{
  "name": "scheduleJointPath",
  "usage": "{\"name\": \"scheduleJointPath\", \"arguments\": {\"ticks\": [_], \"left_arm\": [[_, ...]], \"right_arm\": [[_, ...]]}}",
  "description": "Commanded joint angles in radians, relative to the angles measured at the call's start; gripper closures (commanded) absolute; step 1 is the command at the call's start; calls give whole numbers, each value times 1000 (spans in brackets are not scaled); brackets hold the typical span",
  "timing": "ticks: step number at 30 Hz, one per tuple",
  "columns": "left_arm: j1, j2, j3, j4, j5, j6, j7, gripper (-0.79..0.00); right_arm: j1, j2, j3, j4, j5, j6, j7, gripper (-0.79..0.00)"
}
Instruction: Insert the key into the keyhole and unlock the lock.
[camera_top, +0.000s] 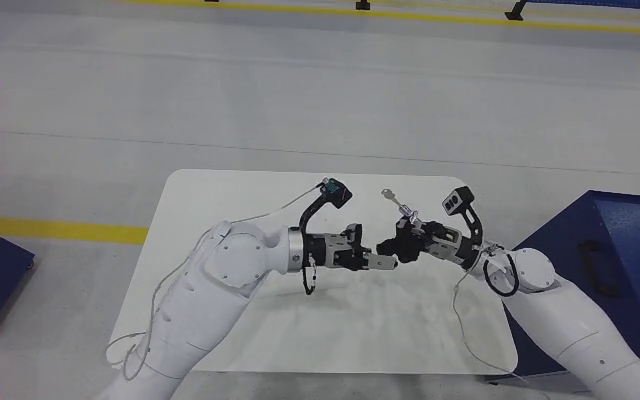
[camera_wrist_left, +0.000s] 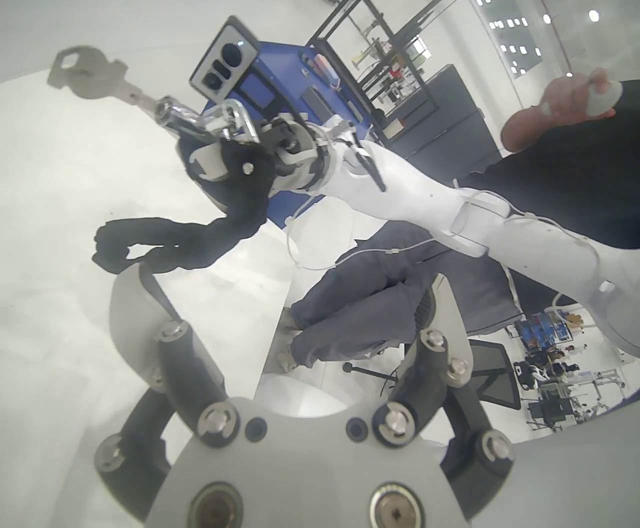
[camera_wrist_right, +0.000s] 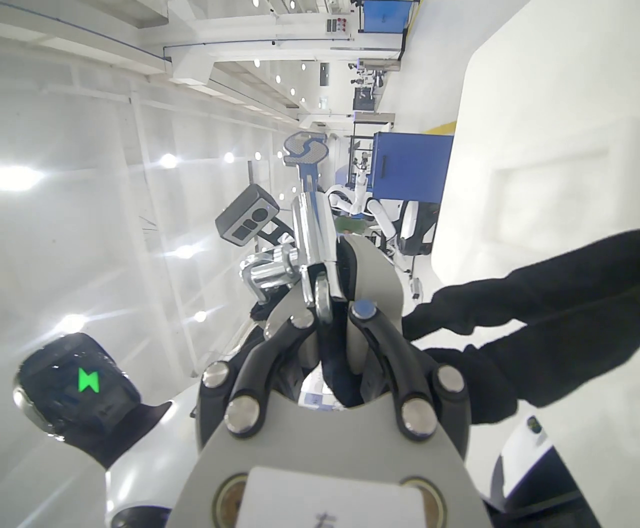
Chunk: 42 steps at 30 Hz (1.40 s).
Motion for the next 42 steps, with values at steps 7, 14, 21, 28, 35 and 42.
{"name": "scheduleJointPath", "arguments": {"ticks": [7,14,21,28,35,42], "left_arm": [[-51,-27,124,49,212,49,89,-443],[-82,-46,162,97,199,58,103,-188],[-99,-60,179,130,179,50,108,0],[-98,-62,168,135,166,34,109,0],[-71,-53,125,105,141,1,114,0],[-23,-44,83,74,9,-110,96,0]], "right_arm": [[-80,10,64,-79,-26,53,-30,0],[-113,5,99,-101,-54,80,-31,0],[-125,-5,126,-99,-69,104,-19,0],[-127,-19,146,-82,-86,121,-17,0],[-125,-34,151,-67,-149,141,-36,0],[-124,-51,153,-58,-185,155,-52,0]]}}
